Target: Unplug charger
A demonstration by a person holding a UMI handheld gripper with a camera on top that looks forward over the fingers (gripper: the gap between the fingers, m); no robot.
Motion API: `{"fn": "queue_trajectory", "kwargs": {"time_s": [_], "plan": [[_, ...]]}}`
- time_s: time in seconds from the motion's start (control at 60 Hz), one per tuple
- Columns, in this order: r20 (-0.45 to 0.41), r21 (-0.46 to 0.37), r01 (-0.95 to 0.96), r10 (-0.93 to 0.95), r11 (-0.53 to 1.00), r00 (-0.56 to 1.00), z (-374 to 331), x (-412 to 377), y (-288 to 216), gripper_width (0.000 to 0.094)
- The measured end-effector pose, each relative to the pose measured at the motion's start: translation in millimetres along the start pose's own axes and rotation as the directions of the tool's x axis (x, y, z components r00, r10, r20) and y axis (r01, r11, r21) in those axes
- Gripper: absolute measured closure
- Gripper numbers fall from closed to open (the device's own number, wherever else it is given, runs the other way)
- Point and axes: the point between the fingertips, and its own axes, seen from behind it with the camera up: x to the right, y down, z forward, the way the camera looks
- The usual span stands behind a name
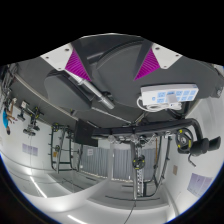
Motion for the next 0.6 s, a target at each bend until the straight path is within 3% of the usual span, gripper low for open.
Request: {"fn": "queue_trajectory", "kwargs": {"time_s": [0.35,0.6], "plan": [[0.083,0.044,0.033,-0.036,0.999,0.996,5,-71,-26,0.0078],[0.223,0.051,0.050,-0.061,0.997,0.973,7,-143,-18,0.0077]]}}
